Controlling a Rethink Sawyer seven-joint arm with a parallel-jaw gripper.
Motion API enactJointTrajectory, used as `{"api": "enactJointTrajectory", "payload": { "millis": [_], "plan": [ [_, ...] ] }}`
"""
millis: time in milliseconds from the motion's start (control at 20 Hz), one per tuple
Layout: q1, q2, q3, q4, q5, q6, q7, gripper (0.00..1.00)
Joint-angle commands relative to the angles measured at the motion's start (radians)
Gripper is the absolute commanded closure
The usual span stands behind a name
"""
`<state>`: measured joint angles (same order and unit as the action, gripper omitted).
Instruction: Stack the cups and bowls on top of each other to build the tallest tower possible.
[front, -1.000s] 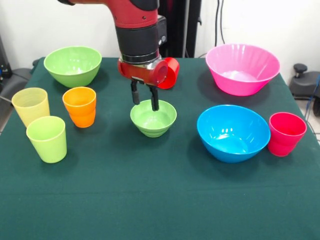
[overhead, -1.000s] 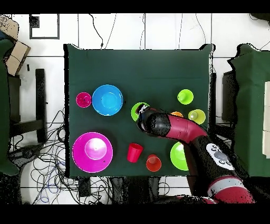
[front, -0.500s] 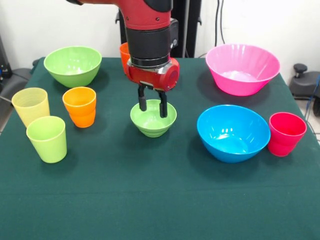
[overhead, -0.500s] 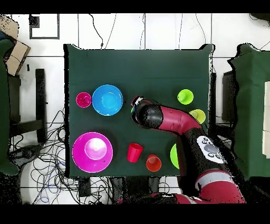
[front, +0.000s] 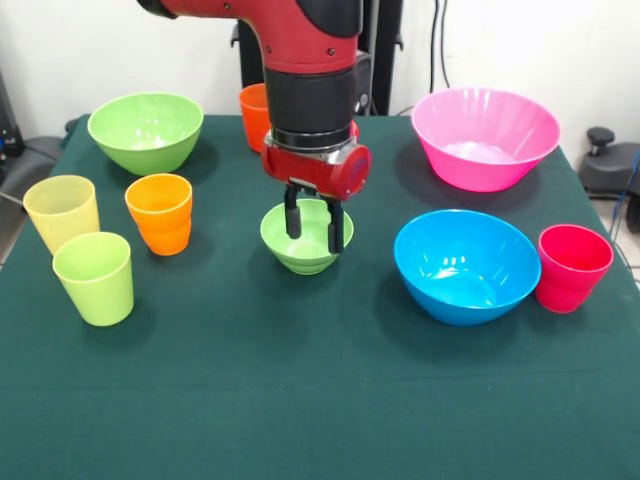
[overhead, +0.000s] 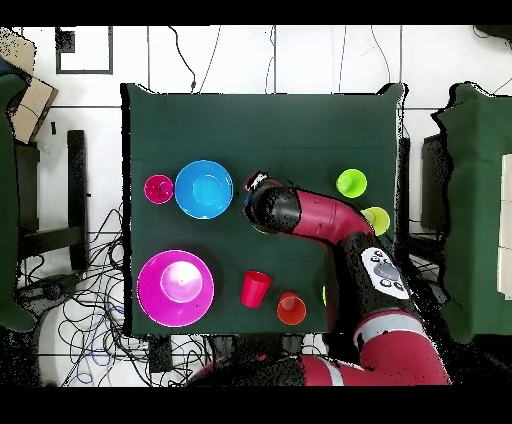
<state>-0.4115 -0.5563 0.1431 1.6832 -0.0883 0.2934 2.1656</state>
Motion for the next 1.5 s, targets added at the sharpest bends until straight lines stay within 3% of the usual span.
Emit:
{"api": "enactJointTrajectory", "payload": {
  "millis": [50,600,1050,1500],
  "plan": [
    [0.041,0.064,-0.016,-0.069,0.04,0.054,0.12,0.0],
    [0.054,0.082,-0.012,-0.087,0.077,0.056,0.108,0.0],
    [0.123,0.118,-0.057,-0.183,0.115,0.121,0.117,0.0],
    [0.163,0.129,-0.093,-0.214,0.15,0.142,0.125,0.0]
  ]
}}
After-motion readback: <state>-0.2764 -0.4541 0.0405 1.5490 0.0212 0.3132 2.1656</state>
